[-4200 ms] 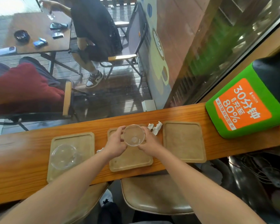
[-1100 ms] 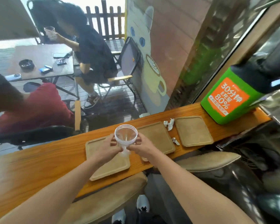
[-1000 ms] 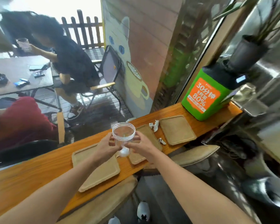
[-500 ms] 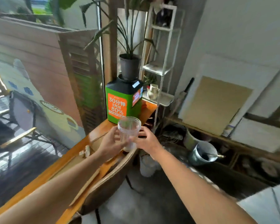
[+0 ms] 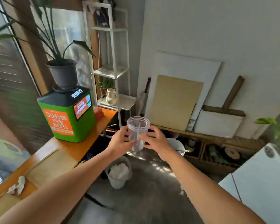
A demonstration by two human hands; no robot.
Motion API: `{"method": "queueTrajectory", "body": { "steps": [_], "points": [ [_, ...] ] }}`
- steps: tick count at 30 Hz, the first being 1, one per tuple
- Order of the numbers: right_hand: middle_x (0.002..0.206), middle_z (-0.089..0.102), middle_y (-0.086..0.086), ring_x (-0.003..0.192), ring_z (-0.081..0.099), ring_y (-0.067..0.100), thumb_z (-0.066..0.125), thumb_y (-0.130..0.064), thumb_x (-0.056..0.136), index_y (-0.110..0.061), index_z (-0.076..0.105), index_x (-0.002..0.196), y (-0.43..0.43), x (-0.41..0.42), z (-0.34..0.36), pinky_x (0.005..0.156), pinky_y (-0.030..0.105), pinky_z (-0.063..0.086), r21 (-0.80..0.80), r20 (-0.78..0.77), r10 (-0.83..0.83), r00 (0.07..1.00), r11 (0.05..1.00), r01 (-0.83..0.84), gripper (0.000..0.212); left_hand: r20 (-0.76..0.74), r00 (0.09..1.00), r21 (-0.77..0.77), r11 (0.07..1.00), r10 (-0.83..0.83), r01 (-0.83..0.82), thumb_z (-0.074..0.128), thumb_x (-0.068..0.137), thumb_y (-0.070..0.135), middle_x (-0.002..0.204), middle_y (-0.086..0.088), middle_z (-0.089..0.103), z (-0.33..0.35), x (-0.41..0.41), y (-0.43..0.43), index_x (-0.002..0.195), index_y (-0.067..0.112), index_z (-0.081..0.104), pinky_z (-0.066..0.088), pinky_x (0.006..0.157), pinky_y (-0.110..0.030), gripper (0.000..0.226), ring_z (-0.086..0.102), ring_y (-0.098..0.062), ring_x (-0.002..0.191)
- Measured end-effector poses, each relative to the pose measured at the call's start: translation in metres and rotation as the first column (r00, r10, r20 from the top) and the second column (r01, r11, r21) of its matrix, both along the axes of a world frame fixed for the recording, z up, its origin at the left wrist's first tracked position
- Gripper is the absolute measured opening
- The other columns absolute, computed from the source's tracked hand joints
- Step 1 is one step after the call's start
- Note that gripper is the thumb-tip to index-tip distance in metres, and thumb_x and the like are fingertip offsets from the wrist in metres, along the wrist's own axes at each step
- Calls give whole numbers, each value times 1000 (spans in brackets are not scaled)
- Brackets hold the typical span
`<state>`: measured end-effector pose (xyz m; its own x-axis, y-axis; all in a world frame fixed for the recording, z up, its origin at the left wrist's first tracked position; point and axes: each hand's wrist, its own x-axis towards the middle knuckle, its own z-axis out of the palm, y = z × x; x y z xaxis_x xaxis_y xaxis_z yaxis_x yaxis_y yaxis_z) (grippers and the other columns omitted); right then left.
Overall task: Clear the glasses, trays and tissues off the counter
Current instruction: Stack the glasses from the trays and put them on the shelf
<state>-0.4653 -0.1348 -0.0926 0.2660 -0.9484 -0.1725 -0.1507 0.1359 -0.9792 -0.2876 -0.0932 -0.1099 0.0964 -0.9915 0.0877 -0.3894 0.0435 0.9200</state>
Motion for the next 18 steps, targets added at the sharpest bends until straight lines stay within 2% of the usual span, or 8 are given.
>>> {"method": "queueTrajectory", "body": {
  "steps": [3,5,8,11,14,16,18],
  "points": [
    [114,64,0,105,66,19,84,-28,77,-26,57,121,-29,-7,-6,83,37,61,18,2,5,1000,1000,-5,52,22,1000,16,1000,10,-11,81,75,30,105,13,65,-4,-5,-29,132,30,50,52,68,-18,65,66,0,88],
    [114,64,0,104,67,19,84,-27,77,-28,58,117,-49,-5,-12,79,34,61,40,20,7,1000,999,-7,48,36,999,31,999,15,-16,81,75,30,104,14,65,-9,-3,-50,131,29,50,52,69,-18,64,66,0,88],
    [112,65,-1,102,67,18,85,-29,75,-36,58,107,-86,3,-22,72,30,60,51,24,1,1000,999,-3,43,73,997,50,999,12,-15,81,75,30,108,9,65,-18,4,-88,132,27,50,56,80,-30,65,65,-4,93],
    [113,66,0,103,68,19,86,-32,71,-35,59,109,-133,10,-31,76,34,61,57,29,-8,1000,998,6,47,93,996,64,998,-1,-5,80,76,31,114,6,64,-26,12,-136,134,26,48,56,87,-39,66,64,-10,99],
    [115,66,1,105,68,19,87,-37,66,-31,60,114,-190,19,-36,82,38,62,72,34,-15,999,997,12,55,89,996,80,997,-26,19,79,77,32,113,11,63,-30,23,-193,135,28,47,55,83,-32,66,64,-7,98],
    [117,67,3,106,69,21,86,-34,67,-30,60,113,-231,26,-37,82,39,62,85,43,-27,999,996,23,54,74,996,88,996,-41,34,79,77,31,108,15,61,-29,30,-235,135,28,48,50,72,-19,65,64,-2,92],
    [117,67,4,106,69,22,86,-30,70,-30,60,113,-272,35,-35,85,42,61,100,48,-36,998,994,31,50,66,996,100,994,-55,48,79,78,30,107,15,61,-24,38,-276,135,27,48,47,68,-15,65,63,-1,91]
  ]
}}
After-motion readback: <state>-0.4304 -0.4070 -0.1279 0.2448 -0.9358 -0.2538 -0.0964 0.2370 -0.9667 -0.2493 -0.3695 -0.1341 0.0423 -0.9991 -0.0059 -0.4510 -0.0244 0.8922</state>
